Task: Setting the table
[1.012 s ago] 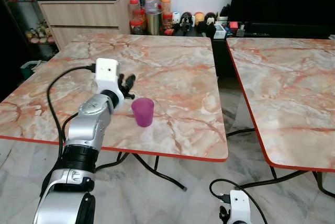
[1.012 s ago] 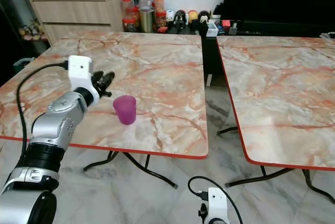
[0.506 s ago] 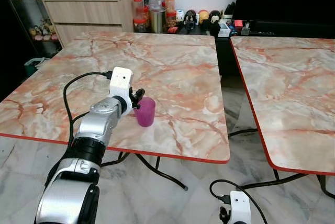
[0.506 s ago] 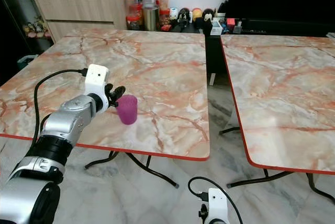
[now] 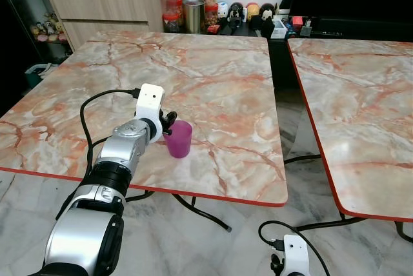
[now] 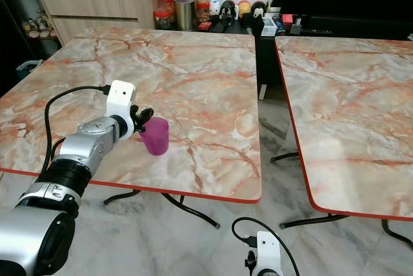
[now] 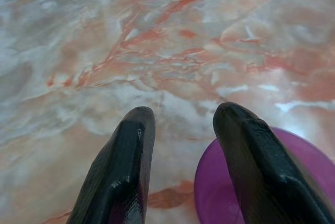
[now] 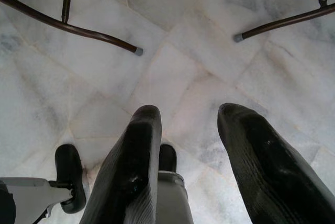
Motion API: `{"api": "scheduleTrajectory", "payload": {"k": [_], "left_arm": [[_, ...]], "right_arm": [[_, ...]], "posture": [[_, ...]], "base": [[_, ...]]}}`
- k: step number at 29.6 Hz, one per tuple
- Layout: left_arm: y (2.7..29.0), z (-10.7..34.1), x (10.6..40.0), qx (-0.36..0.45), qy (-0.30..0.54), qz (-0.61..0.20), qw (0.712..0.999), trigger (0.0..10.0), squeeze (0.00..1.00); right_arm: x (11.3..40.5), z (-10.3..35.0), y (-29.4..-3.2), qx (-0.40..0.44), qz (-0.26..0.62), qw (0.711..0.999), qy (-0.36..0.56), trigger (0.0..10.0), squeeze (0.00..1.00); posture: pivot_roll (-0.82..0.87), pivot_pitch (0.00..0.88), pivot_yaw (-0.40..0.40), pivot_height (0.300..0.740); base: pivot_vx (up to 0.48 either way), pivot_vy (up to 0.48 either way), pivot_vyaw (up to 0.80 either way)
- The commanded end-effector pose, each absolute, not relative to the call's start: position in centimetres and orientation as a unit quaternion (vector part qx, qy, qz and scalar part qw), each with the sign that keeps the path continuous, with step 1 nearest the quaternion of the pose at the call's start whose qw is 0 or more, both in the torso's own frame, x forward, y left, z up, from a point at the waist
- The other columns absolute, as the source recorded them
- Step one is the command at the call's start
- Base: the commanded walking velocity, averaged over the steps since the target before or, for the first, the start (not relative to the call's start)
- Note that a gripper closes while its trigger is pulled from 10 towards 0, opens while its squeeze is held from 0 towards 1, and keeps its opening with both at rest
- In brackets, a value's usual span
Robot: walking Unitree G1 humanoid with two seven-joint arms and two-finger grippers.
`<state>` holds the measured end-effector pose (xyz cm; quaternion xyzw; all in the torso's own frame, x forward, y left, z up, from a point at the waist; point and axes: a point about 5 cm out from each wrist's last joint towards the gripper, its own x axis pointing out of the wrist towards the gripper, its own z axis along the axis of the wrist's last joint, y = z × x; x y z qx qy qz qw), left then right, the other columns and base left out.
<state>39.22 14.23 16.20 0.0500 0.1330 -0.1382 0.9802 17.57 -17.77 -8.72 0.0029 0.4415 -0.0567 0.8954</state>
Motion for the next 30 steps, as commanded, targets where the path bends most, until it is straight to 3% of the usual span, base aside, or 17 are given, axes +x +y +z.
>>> {"api": "scheduleTrajectory", "payload": {"k": [1,30], "left_arm": [[14.6,16.9,39.4,0.06,0.127,-0.138,0.981,10.0,0.0],[14.7,15.1,38.4,0.102,0.159,-0.184,0.965,10.0,0.0]], "right_arm": [[17.4,-8.8,-17.7,0.001,-0.055,0.895,0.443,10.0,0.0],[17.4,-8.8,-17.7,-0.006,-0.047,0.895,0.444,10.0,0.0]], "posture": [[0.07,0.0,0.014,0.74],[0.06,0.0,0.021,0.74]], "base": [[0.0,0.0,0.0],[0.0,0.0,0.0]]}}
